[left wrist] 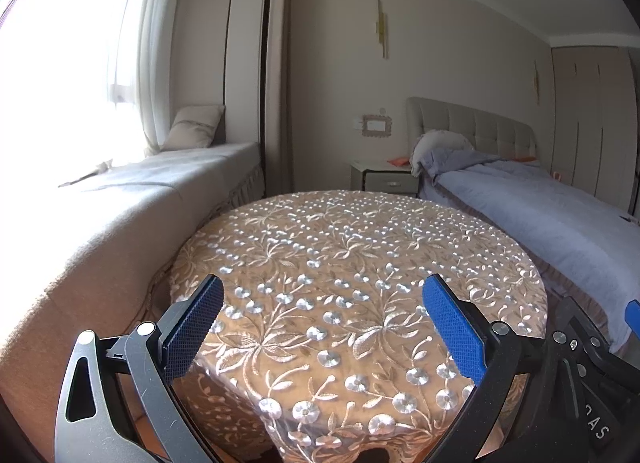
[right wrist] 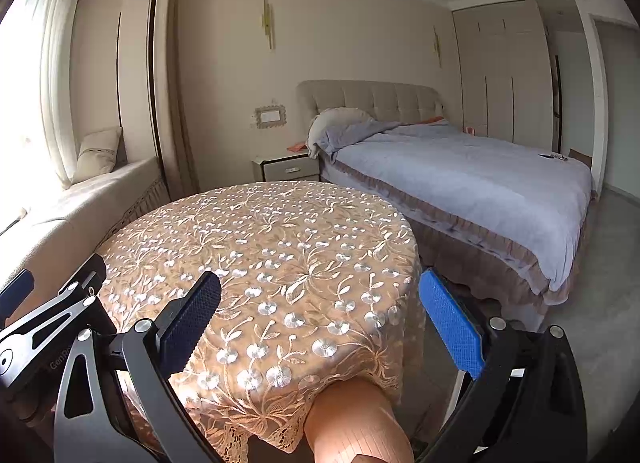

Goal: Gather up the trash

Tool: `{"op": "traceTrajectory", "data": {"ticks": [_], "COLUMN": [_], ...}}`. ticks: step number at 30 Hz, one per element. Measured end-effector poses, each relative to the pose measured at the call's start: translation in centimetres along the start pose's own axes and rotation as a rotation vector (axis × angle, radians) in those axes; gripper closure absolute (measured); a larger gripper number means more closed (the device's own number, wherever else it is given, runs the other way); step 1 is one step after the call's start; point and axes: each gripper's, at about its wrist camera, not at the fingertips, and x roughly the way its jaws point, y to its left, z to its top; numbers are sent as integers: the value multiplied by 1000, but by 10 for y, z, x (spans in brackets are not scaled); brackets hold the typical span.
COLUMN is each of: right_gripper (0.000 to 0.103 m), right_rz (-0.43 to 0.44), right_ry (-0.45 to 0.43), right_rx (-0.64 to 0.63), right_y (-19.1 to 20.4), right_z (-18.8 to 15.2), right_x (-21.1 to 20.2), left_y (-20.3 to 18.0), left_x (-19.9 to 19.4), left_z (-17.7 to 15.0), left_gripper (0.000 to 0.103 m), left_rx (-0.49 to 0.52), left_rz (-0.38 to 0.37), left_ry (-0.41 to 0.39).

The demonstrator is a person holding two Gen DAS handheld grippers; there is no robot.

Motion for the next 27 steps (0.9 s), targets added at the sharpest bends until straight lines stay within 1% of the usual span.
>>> {"op": "traceTrajectory", "data": {"ticks": [20, 24, 27], "right_gripper": [4, 4, 4], "right_rz": [1, 1, 8], "right_ry": [3, 8, 8], "right_rx": [0, 4, 15], "right_y": [0, -1, -3], "right_z": [0, 0, 0], "right_x": [-1, 1, 0], "left_y": [0, -3, -4], "left_x": [-4, -5, -7], "left_z": [1, 1, 1], "left_gripper": [5, 5, 5], "left_rx": [12, 26, 15], "left_rz": [13, 21, 17], "left_ry": [-8, -19, -27]}}
